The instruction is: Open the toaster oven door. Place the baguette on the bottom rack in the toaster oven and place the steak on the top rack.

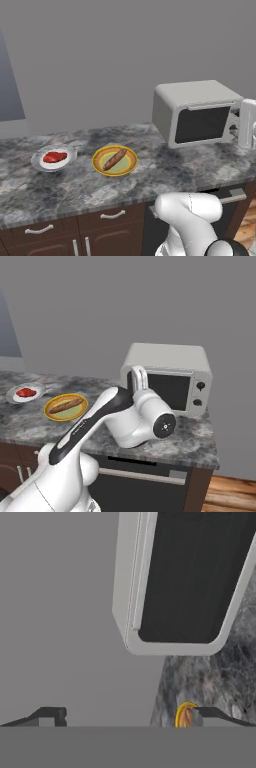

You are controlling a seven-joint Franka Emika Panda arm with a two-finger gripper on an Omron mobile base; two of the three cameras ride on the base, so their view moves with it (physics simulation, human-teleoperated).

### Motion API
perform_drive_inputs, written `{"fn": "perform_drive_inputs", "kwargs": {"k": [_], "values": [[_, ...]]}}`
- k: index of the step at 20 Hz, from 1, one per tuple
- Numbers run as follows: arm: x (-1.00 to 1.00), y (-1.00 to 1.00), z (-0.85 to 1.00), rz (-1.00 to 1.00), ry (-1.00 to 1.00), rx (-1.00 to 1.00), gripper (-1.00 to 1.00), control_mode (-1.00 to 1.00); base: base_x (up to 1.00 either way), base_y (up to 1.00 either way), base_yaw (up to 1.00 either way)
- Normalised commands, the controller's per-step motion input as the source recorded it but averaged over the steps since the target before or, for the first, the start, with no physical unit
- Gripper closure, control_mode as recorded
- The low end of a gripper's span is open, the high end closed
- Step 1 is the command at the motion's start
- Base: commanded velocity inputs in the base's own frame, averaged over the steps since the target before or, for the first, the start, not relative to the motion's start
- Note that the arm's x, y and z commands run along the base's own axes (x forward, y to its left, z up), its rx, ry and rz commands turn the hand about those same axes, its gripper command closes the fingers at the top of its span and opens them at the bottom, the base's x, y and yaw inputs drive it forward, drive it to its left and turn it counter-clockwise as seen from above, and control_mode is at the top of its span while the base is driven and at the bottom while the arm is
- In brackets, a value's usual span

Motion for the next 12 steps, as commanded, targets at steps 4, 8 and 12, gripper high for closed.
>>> {"fn": "perform_drive_inputs", "kwargs": {"k": [4, 8, 12], "values": [[0.29, 0.00, 0.00, 0.00, 0.00, 0.00, -1.00, -1.00, 0.00, 0.00, 0.00], [0.32, 0.00, 0.00, 0.00, 0.00, 0.00, -1.00, -1.00, 0.00, 0.00, 0.00], [0.35, 0.00, 0.00, 0.00, 0.00, 0.00, -1.00, -1.00, 0.00, 0.00, 0.00]]}}
